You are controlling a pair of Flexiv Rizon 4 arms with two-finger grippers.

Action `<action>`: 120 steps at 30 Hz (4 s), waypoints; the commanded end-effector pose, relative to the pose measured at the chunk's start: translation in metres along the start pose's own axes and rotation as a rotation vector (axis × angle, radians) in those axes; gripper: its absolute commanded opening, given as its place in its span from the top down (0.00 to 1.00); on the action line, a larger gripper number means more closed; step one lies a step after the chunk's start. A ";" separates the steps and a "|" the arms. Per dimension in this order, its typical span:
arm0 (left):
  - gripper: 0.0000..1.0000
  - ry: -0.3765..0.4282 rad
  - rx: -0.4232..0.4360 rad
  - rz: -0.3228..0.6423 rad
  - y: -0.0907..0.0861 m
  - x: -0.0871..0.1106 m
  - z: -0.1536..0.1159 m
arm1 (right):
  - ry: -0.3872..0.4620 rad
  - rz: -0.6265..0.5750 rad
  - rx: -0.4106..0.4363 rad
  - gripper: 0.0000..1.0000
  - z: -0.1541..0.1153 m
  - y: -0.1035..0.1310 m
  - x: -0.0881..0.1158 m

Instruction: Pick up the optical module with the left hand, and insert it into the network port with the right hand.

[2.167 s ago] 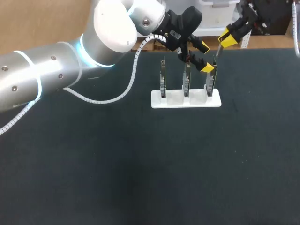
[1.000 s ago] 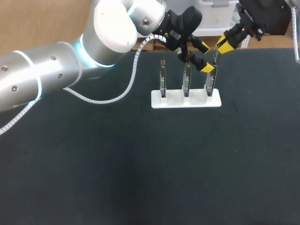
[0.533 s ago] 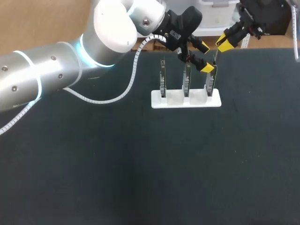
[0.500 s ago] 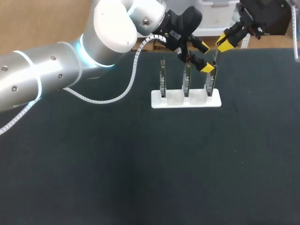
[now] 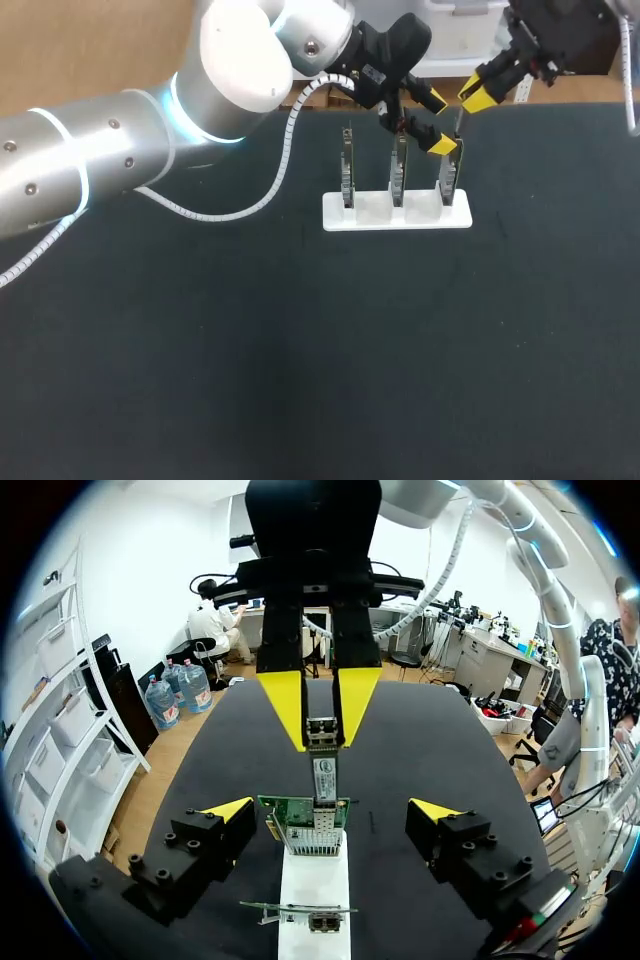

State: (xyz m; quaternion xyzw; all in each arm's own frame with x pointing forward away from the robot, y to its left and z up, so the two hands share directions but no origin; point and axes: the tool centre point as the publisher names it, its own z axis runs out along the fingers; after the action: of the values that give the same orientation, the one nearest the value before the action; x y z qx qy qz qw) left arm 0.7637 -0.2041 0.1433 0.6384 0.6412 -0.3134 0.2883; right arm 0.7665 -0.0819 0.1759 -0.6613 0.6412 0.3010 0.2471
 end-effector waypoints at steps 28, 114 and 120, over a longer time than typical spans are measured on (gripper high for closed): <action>0.00 0.004 0.004 0.000 0.002 -0.001 0.001 | 0.054 -0.027 -0.013 1.00 0.005 -0.005 0.000; 0.00 0.004 0.004 0.000 0.002 -0.001 0.001 | 0.108 -0.049 0.039 1.00 0.004 0.009 0.002; 0.00 0.004 0.004 0.000 0.002 -0.001 0.001 | 0.115 -0.053 0.069 1.00 0.001 0.007 0.001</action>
State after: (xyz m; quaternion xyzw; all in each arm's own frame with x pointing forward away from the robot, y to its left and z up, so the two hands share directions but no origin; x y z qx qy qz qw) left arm 0.7636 -0.2040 0.1433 0.6384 0.6412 -0.3134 0.2883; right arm 0.7652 -0.0820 0.1742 -0.6870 0.6441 0.2398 0.2361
